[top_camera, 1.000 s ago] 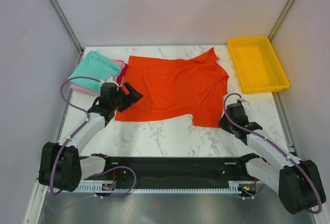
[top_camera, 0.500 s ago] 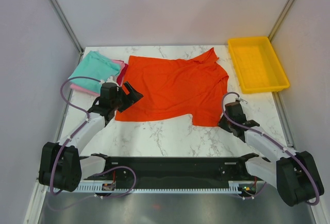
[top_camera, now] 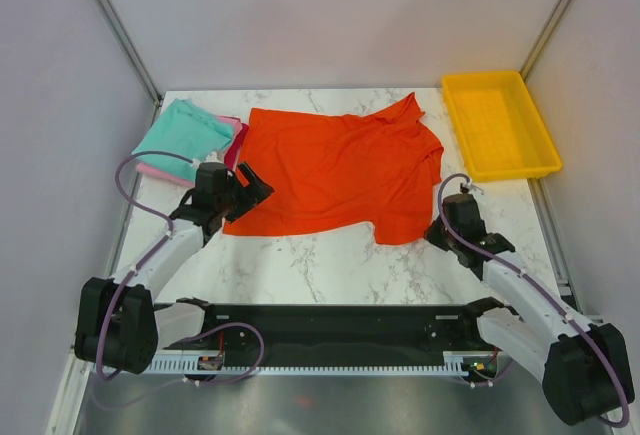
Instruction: Fold and stack the t-shirts
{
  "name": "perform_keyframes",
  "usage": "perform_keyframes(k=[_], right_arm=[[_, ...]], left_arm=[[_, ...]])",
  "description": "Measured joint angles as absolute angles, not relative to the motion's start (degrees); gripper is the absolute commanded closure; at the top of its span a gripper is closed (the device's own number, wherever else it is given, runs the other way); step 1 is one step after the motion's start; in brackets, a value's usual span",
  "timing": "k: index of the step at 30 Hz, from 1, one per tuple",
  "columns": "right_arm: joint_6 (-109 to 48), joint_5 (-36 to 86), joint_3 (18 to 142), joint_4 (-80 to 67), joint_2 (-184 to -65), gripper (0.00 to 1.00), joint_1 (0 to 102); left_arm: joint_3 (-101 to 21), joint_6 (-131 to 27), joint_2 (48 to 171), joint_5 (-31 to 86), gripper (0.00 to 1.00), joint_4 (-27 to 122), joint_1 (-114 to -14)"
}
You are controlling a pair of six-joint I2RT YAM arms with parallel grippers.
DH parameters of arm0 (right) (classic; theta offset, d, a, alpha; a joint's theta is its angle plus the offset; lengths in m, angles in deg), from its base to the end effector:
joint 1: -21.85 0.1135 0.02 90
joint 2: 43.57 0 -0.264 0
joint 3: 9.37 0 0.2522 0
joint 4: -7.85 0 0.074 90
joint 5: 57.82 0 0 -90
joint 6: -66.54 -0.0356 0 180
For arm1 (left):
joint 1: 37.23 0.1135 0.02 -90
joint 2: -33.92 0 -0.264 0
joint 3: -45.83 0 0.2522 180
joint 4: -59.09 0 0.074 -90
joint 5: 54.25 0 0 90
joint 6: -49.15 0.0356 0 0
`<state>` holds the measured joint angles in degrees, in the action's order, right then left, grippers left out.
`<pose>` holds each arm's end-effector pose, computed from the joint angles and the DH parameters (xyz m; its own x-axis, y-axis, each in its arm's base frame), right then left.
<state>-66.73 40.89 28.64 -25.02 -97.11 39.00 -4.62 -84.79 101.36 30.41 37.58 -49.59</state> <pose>0.1722 0.0475 0.1767 -0.6542 0.5072 -0.5610 0.3475 0.8605 0.3726 0.2392 -0.0558 0.2155 -0.6351 -0.5681 -0.5233 -0.2173 0.7816 -0.5848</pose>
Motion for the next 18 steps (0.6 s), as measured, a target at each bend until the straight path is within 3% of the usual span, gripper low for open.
perform_keyframes(k=[9, 18], right_arm=[[-62.62, 39.41, 38.78, -19.82, -101.28, 1.00, 39.00], [-61.72, 39.87, 32.97, -8.08, -104.23, 1.00, 38.43]], left_arm=[[-4.44, -86.43, 94.73, 37.38, 0.14, 33.40, -49.59], [-4.29, -89.89, 97.84, 41.73, 0.21, 27.20, -47.71]])
